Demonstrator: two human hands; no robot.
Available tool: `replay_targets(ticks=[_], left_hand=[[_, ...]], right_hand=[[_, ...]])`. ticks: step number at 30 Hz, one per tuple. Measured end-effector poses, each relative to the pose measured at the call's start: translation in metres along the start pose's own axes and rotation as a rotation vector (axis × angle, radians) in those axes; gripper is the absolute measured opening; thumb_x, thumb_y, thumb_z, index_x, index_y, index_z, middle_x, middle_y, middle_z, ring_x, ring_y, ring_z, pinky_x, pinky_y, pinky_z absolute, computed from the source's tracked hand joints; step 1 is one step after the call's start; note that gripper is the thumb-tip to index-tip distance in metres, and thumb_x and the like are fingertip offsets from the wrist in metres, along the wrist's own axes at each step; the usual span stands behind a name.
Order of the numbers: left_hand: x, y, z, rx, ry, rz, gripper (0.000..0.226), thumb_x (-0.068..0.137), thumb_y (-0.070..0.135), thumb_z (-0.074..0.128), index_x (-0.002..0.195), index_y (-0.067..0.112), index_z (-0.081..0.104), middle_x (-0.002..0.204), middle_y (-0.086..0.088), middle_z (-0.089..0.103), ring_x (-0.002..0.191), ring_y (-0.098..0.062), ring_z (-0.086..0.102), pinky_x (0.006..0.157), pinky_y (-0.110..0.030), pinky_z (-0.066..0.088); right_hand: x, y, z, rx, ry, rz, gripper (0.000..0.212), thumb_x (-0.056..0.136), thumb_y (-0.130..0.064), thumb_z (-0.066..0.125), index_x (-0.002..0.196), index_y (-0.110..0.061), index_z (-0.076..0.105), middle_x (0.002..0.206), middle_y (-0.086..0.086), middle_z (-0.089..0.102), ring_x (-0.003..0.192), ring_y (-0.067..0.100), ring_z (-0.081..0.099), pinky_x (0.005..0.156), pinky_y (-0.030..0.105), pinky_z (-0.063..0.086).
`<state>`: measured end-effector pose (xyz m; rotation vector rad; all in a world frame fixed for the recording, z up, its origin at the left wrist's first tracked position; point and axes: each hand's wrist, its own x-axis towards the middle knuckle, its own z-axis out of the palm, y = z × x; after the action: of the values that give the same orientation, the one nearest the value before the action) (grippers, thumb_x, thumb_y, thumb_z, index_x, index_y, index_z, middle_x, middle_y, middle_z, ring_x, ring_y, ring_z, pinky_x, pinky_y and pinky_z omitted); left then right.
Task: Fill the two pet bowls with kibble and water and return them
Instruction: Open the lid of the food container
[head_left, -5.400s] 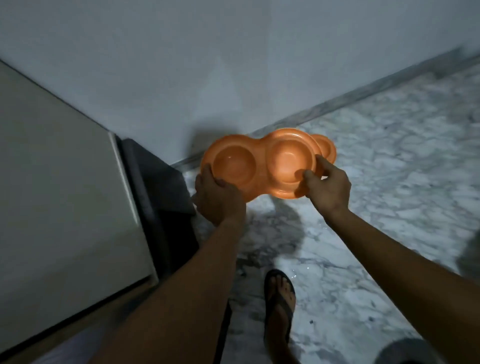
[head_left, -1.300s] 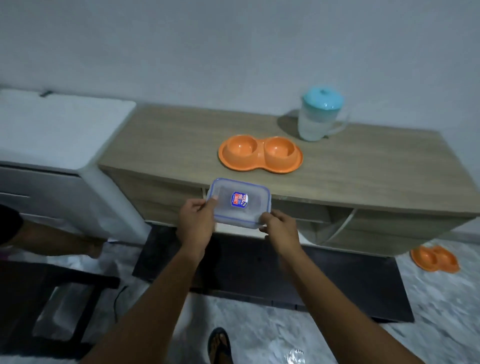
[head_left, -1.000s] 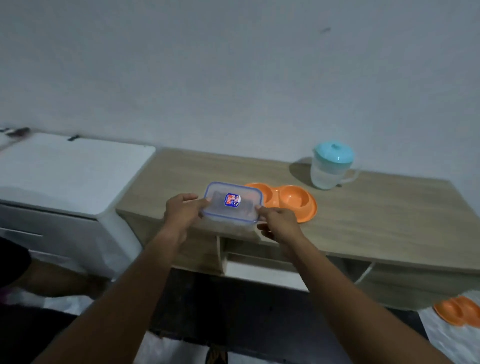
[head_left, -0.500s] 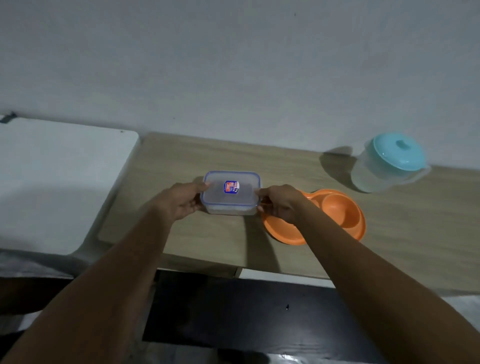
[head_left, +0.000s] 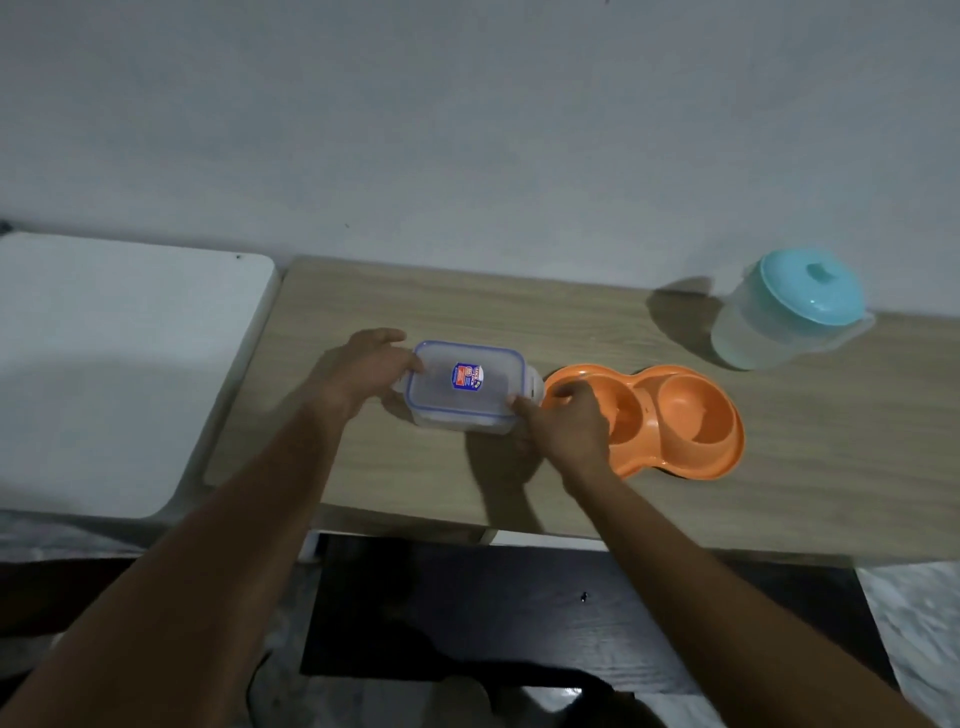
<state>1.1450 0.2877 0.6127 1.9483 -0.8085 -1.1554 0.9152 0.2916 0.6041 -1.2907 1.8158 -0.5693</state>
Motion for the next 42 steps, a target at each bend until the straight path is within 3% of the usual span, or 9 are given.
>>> replay_targets(ticks=[4,8,13,18,22,25,29,36,42], left_hand=[[0.013,0.014,0.013,0.308,-0.143,0.250,0.032,0.077,0.043,0.076,0.099,0.019,0.072,0.103,0.003,0.068,0.097,-0.011,0.061,0.086,-0.027,0.046],[0.035,0.031,0.019,0.532,-0.357,0.165,0.051,0.089,0.057,0.058,0.102,0.012,0.076,0.108,-0.005,0.071,0.102,-0.023,0.065,0.088,-0.033,0.047],[0.063,0.042,0.021,0.284,-0.454,0.015,0.043,0.084,0.044,0.071,0.101,0.005,0.076,0.100,-0.010,0.075,0.096,-0.028,0.070,0.084,-0.036,0.053],[0.088,0.058,0.026,0.210,-0.602,-0.369,0.043,0.082,0.039,0.075,0.110,0.007,0.072,0.104,-0.013,0.074,0.089,-0.030,0.070,0.081,-0.041,0.057],[0.093,0.063,0.029,0.137,-0.601,-0.419,0.036,0.083,0.031,0.074,0.107,0.005,0.070,0.101,-0.015,0.073,0.087,-0.031,0.068,0.080,-0.043,0.056],[0.090,0.062,0.029,0.070,-0.518,-0.300,0.041,0.078,0.023,0.080,0.110,0.000,0.070,0.104,-0.018,0.072,0.093,-0.033,0.069,0.088,-0.049,0.055],[0.077,0.055,0.027,0.005,-0.259,0.015,0.046,0.064,0.022,0.090,0.100,-0.002,0.073,0.098,-0.016,0.075,0.093,-0.031,0.072,0.085,-0.044,0.059],[0.008,0.068,-0.001,-0.073,-0.265,0.313,0.017,0.074,0.022,0.083,0.084,0.009,0.077,0.077,-0.003,0.074,0.069,-0.011,0.066,0.063,-0.023,0.053],[-0.063,0.036,-0.021,0.031,-0.209,0.477,0.021,0.073,0.013,0.083,0.092,0.006,0.078,0.088,-0.009,0.076,0.076,-0.010,0.067,0.067,-0.020,0.051]], right_hand=[[-0.034,0.019,0.034,0.429,-0.068,0.203,0.062,0.069,-0.046,0.088,0.105,-0.009,0.054,0.095,0.014,0.067,0.084,0.028,0.070,0.061,0.039,0.061],[-0.038,0.012,0.056,0.754,-0.278,0.388,0.053,0.084,-0.032,0.083,0.113,0.010,0.066,0.094,0.018,0.072,0.071,0.022,0.074,0.064,0.032,0.061],[-0.029,-0.006,0.064,0.907,-0.324,0.366,0.036,0.094,-0.025,0.072,0.111,0.007,0.068,0.086,0.010,0.075,0.073,0.020,0.073,0.067,0.030,0.061],[-0.022,-0.012,0.077,0.969,-0.220,0.275,0.018,0.096,-0.019,0.068,0.100,-0.002,0.071,0.106,0.022,0.077,0.080,0.022,0.076,0.071,0.032,0.062],[-0.022,-0.015,0.081,0.994,-0.194,0.272,0.011,0.095,-0.016,0.070,0.094,-0.005,0.071,0.103,0.018,0.078,0.089,0.031,0.077,0.073,0.033,0.063],[-0.017,-0.016,0.075,0.949,-0.208,0.268,0.014,0.094,-0.018,0.071,0.088,-0.006,0.069,0.104,0.018,0.078,0.093,0.033,0.076,0.072,0.033,0.063],[-0.012,-0.024,0.065,0.834,-0.247,0.288,0.020,0.094,-0.023,0.073,0.083,-0.008,0.064,0.099,0.015,0.078,0.072,0.022,0.074,0.066,0.031,0.061],[-0.021,-0.027,0.022,0.530,-0.361,0.242,0.020,0.095,-0.032,0.071,0.098,-0.012,0.069,0.084,0.006,0.065,0.064,0.017,0.055,0.060,0.031,0.056],[-0.009,-0.008,-0.015,0.761,-0.566,0.362,0.020,0.097,-0.010,0.045,0.108,-0.019,0.060,0.102,0.005,0.070,0.069,0.016,0.063,0.057,0.026,0.055]])
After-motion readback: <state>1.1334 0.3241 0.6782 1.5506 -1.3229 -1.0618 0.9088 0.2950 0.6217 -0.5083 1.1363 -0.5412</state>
